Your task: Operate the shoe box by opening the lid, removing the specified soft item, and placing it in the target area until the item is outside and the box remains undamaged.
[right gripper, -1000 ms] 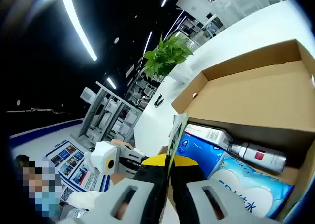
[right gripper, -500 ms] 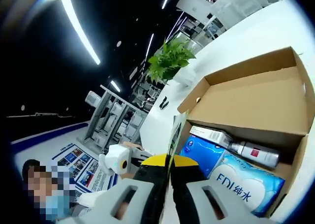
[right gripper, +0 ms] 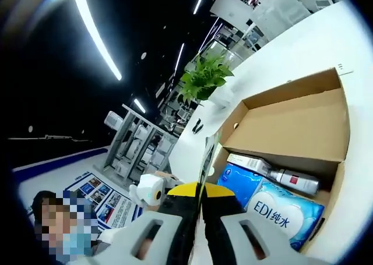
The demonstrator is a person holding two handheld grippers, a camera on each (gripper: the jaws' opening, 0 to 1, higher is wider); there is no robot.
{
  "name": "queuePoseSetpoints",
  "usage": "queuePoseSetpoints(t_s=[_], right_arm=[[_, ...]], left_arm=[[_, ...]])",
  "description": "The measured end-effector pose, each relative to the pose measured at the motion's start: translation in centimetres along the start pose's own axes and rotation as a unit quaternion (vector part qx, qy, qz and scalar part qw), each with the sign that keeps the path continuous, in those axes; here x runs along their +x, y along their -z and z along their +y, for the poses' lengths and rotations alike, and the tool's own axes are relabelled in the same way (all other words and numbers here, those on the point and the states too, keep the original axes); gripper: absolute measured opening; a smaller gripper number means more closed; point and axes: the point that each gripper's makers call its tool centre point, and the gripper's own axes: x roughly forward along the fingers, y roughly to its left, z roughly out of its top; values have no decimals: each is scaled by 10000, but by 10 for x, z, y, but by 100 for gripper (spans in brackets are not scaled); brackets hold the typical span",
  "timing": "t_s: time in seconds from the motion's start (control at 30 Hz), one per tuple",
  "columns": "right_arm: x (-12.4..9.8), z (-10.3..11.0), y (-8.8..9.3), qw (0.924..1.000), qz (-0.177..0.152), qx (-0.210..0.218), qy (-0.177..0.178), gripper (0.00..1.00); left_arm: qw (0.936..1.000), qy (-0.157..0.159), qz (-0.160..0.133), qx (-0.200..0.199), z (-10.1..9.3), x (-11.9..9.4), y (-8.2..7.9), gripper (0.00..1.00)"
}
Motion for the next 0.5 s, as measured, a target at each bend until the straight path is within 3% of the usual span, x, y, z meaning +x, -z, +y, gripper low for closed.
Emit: queuePoseSetpoints(t_s=[0.17,0.5], right_arm=[[-6,0,-1,9999,-19,-53,121,0],[-32,12,-15,9998,-177,-62,-106,0]], left_arm=[[10000,-17,-8,3,0,0,0,7],[10000,-14,-16,-11,-1,0,0,7]])
